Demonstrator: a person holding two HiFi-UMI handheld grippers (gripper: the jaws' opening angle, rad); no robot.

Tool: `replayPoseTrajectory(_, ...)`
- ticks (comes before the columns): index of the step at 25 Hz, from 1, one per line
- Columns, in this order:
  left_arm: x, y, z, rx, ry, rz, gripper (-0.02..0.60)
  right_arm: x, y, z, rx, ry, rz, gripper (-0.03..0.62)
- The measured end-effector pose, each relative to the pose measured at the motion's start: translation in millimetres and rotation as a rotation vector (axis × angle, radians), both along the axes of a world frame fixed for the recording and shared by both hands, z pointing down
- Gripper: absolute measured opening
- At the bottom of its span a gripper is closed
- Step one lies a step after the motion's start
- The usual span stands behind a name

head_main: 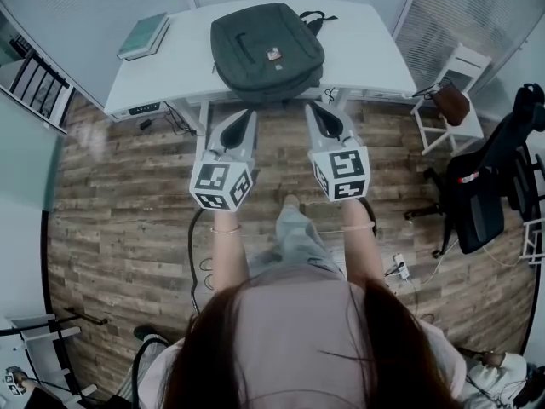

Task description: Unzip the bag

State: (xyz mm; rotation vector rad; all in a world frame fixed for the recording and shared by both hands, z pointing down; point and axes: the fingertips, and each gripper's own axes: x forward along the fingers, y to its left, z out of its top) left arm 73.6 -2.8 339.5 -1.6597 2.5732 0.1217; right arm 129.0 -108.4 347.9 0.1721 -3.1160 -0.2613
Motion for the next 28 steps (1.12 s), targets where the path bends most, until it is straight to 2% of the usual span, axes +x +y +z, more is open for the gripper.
replayPoseTrajectory(15,12,-16,-8,0.002,-0.028,0.017,0.011,3,-8,2,0.011,0.015,-0.008,0.003)
replayPoseTrajectory(19,8,-29,-13,-0.005,-0.035,0.009,0.011,-2,-16,-1,0.019,0.019,-0.038,0.003)
replayPoseTrajectory(24,7,-47,-20,0.024,-0.014,-0.033,0.011,-4,-27,-5,0.035,0.044,-0.105,0.003)
replayPoseTrajectory(28,12,-62,-19,0.017,-0.008,-0.07,0.011,-1,-36,-5,0.045,0.061,-0.156,0.003)
